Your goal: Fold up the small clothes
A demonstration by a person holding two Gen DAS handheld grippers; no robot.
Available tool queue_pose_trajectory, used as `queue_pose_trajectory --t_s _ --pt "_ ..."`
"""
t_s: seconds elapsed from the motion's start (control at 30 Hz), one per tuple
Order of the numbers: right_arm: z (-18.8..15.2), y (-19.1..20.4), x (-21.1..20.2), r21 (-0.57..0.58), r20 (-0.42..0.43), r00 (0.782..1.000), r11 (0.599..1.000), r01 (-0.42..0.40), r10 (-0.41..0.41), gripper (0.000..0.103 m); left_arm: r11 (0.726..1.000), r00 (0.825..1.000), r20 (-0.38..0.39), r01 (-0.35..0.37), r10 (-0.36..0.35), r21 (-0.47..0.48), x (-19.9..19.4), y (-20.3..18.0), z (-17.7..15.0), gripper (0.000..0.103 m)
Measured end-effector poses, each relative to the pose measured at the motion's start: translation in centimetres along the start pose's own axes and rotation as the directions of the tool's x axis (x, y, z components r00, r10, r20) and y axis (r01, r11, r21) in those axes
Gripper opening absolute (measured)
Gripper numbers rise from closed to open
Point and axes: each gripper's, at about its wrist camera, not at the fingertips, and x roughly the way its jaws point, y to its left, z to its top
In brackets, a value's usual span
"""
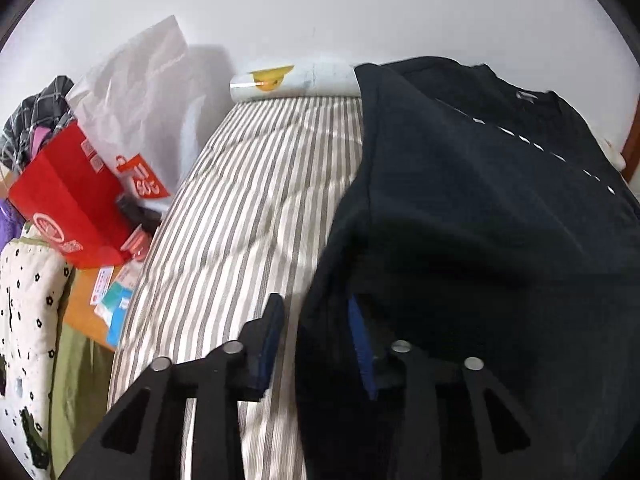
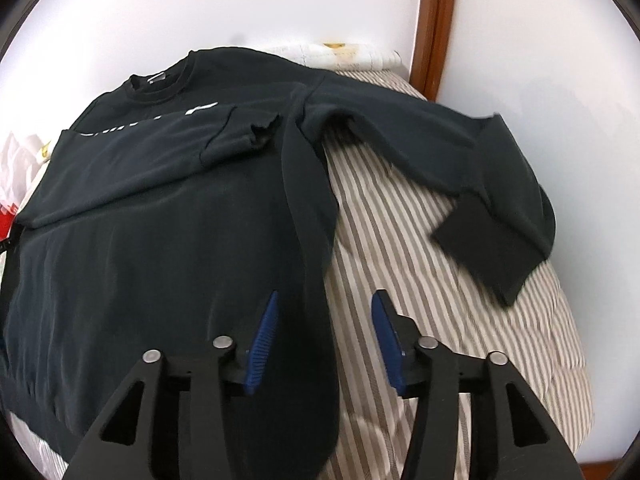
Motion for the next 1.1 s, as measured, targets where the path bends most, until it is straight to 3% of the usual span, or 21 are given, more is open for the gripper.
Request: queue_pose_trajectory --t_s 0.07,0.13,0.5,0.8,0.9,0.93,1.0,1.07,1.1 --pt "-1.1 0.1 -0.3 -0.002 -0.002 1.000 1.000 -0.016 0.016 0.055 1.000 1.000 -0.003 0.018 -0.019 -0.011 -1.3 0.4 -1.6 0.057" --pt "-2.2 0.2 -0.7 -0.005 0.004 1.000 1.000 -0.023 0.023 0.058 0.999 0.999 -0.002 0.035 -0.035 -0.016 -2.4 0.6 -2.9 0.063" --pt "-7.5 -1.3 -3.6 0.042 0.016 0.999 0.998 -0.052 0.052 0.059 0.989 0.988 -0.052 0.147 -0.147 0.002 -7.8 0.2 -11.2 0.063" --pt "-10.6 -0.6 -5.4 0.029 0.014 0.996 0.995 -0.094 0.093 0.058 0.988 0.988 -0.047 0.150 -0.148 0.024 -10.5 -0.7 -14.9 0.063" --pt "-11.3 -0.2 -5.6 0.011 0.049 0.993 0.994 -0.108 0.107 0.043 0.988 0.988 -0.036 0.153 -0.152 0.009 -11.3 -0.6 -15.9 0.061" --pt "-11.5 0.1 -5.7 0.008 0.057 0.991 0.992 -0.122 0.121 0.033 0.986 0.985 -0.043 0.166 -0.166 -0.005 -11.5 -0.4 -16.1 0.059" --pt "-11.6 0.3 -6.1 0.008 0.075 0.989 0.991 -0.132 0.131 0.023 0.981 0.981 -0.046 0.189 -0.190 -0.035 -11.7 -0.2 -16.3 0.048" --pt "-11.6 0.6 -6.4 0.004 0.086 0.989 0.992 -0.125 0.124 0.016 0.971 0.970 -0.045 0.235 -0.237 -0.049 -11.8 -0.4 -16.4 0.020" --pt "-11.6 0.6 -6.7 0.010 0.090 0.988 0.992 -0.129 0.128 0.013 0.968 0.967 -0.041 0.247 -0.250 -0.052 -12.0 -0.5 -16.5 0.016"
